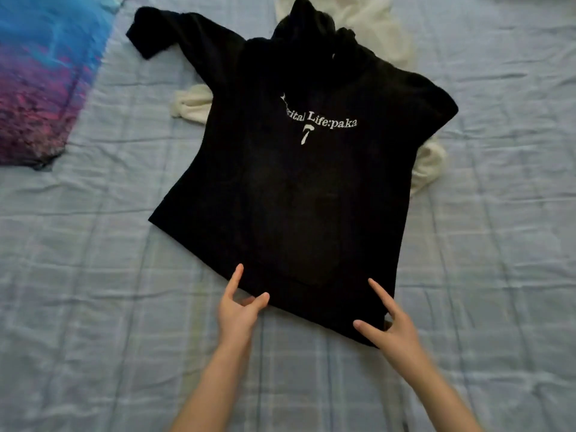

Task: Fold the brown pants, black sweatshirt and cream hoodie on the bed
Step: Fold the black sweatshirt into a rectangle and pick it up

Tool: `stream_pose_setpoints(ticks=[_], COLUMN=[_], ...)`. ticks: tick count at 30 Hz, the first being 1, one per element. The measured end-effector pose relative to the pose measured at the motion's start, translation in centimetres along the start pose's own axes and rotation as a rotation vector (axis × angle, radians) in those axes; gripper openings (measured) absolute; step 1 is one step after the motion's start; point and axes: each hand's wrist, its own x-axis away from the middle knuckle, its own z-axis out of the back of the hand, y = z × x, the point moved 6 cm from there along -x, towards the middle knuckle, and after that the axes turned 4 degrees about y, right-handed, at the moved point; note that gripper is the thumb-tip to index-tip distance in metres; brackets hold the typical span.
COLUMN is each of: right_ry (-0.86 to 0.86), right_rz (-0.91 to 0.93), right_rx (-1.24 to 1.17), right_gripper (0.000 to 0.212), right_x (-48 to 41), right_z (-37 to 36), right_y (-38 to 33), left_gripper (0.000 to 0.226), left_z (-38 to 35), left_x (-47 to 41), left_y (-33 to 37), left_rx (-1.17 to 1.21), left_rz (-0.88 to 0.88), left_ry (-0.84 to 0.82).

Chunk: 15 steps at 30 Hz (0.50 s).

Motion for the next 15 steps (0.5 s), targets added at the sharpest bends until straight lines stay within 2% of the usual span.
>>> stream_pose_setpoints(ticks=[5, 10, 13, 15], right_ry=[-0.061, -0.013, 0.045, 0.061], right_rz=[-0.074, -0.049, 0.016, 0.031], right_rx=[0.084, 0.217, 0.275, 0.339], right_gripper=[0.08, 0.08, 0.083, 0.087], right_x=[5.9, 7.2, 6.5, 6.3], right_z=[3.1, 4.9, 5.0, 5.1], right_y=[6.1, 9.4, 9.4, 8.9], left_gripper=[0.08, 0.082, 0.08, 0.078], left_z=[0.9, 0.2, -0.3, -0.2], left_x=[8.8, 12.9, 12.3, 11.9], left_y=[-6.8, -10.4, -10.2, -9.2], left_rx=[-0.023, 0.034, -0.022, -0.145], left_rz=[0.1, 0.176, 0.149, 0.082], left_ry=[0.066, 0.086, 0.093, 0.055])
